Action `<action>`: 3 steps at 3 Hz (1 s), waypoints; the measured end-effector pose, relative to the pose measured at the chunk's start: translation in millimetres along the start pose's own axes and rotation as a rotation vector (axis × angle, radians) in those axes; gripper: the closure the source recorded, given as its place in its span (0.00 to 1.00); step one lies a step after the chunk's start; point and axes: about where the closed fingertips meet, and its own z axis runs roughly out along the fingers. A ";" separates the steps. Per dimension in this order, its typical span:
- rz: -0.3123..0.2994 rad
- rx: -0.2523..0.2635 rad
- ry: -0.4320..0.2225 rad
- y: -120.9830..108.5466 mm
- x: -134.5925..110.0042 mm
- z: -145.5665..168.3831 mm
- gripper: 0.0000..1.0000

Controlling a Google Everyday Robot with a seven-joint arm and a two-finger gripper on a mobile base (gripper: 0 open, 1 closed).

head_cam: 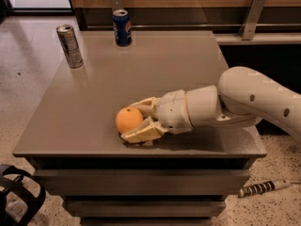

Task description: Move orange near pepsi can

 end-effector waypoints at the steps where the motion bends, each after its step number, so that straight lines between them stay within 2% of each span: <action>1: -0.024 0.037 0.057 -21.4 -12.7 -7.7 1.00; 2: -0.065 0.122 0.152 -78.1 -30.1 -24.6 1.00; 3: -0.092 0.210 0.216 -141.2 -41.5 -43.1 1.00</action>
Offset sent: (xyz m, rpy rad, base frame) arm 0.1486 -0.0417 0.0858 -0.2691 -0.1864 -0.2009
